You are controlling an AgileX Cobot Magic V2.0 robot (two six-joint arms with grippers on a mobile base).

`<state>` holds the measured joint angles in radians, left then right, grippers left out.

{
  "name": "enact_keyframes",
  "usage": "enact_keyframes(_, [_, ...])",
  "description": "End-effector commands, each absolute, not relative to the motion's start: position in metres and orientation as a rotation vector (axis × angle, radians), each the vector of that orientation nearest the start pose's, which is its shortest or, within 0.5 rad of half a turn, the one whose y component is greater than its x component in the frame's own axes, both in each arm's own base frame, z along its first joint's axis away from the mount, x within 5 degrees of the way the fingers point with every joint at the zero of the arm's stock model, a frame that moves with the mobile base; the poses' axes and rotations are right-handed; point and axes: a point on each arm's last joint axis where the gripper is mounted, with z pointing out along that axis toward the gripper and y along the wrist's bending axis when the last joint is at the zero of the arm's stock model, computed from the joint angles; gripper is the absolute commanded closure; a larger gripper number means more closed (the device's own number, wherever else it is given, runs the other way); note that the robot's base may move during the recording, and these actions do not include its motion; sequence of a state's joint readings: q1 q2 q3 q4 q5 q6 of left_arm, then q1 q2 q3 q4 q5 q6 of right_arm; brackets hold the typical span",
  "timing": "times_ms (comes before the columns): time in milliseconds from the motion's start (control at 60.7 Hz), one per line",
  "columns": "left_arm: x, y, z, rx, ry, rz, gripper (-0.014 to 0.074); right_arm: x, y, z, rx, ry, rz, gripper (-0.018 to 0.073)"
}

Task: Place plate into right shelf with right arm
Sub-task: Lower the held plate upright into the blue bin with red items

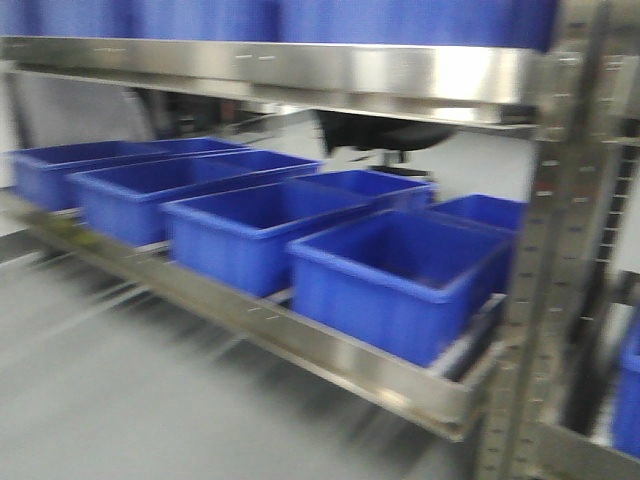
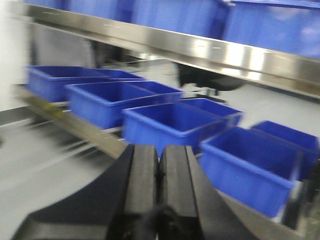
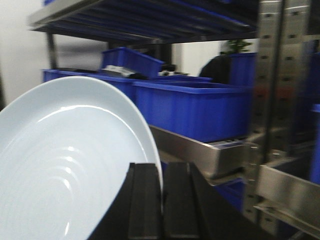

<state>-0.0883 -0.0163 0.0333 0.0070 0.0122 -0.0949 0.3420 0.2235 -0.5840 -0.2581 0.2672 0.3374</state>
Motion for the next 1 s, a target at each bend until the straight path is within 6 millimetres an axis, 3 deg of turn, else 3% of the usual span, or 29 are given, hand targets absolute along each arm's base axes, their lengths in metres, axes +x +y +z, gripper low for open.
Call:
enact_keyframes(0, [0.0549, -0.0051, 0.2078, -0.001, 1.423, -0.154, 0.0643, 0.0361, 0.0081, 0.3851, -0.136, 1.278, 0.313, 0.0505])
enact_keyframes(988, [0.0551, -0.0019, 0.2078, -0.042, 1.421, -0.105, 0.0643, 0.0360, 0.0081, 0.3852, -0.136, 1.277, 0.313, 0.0505])
